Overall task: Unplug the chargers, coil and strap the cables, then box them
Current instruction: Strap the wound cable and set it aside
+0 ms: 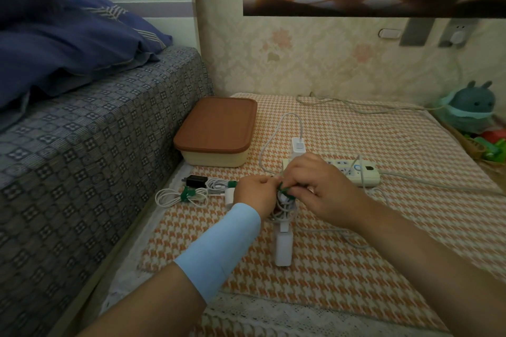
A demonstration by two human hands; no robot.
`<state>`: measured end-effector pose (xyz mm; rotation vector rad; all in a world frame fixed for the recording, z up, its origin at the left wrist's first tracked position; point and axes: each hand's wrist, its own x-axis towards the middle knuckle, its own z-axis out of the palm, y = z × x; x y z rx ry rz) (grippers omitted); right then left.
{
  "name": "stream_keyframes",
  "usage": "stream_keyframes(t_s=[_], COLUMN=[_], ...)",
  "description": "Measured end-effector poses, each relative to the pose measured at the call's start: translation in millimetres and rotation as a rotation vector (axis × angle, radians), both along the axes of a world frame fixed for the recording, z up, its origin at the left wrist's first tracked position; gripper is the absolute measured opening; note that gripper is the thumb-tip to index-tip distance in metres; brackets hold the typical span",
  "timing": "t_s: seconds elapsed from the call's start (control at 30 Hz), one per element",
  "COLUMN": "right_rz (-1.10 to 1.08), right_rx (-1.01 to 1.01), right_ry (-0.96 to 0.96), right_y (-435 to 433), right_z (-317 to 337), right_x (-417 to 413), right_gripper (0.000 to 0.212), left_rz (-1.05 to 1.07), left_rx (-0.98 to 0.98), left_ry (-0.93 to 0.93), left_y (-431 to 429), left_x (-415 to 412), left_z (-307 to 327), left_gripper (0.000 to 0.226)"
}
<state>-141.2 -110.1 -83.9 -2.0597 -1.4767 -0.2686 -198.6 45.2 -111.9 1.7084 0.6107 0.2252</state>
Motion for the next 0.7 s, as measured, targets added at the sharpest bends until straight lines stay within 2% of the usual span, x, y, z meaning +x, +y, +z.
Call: stream_keyframes(t_s=[0.07, 0.13, 0.27, 0.3, 0.4, 0.47, 0.57, 0.63, 0.7], right_rz=[0.013, 0.008, -0.040, -0.045, -0.045, -0.060, -0.118, -0.186, -0.333], right_rx=[-0.030, -0.056, -0.044, -0.027, 0.039, 0.047, 0.002, -0.025, -0.089], right_ry=[-0.002, -0.016, 0.024, 0.021, 0.028, 0.120, 0.097, 0.114, 0.144], right_y=[0.7, -1.4, -3.0, -2.0, 0.6, -1.0, -4.2, -6.0, -7.1], right_z=[-1.9, -4.6, -2.1, -0.4, -1.2, -0.5, 0.5, 3.3, 5.5], right_x=[0.2, 0.3, -7.8, -9.5, -5.5, -2.8, -1.0, -1.6, -0.8], right_gripper=[0.007, 0.010, 0.037, 0.037, 0.015, 0.016, 0.016, 0.030, 0.066], left_rz=[-0.014, -0.004, 0.024, 0.024, 0.002, -0.048, -0.114, -0.159, -0.220], left_rx=[-0.011, -0.029, 0.013, 0.025, 0.056, 0.094, 0.168, 0.227, 0.302], left_ry=[0.005, 0.000, -0.031, -0.042, -0.065, -0.076, -0.129, -0.175, -0.211], left_y=[6.2, 11.4, 19.2, 20.0, 19.1, 18.1, 17.2, 17.0, 17.1], left_x=[-0.3, 0.1, -1.0, -1.3, -4.9, -7.6, -10.4, -12.6, -16.0], left_z=[-3.2, -6.6, -10.0, -10.5, -8.3, -3.4, 5.7, 13.5, 20.4], left_gripper=[0.031, 0.028, 0.030, 0.032, 0.043, 0.047, 0.049, 0.039, 0.029])
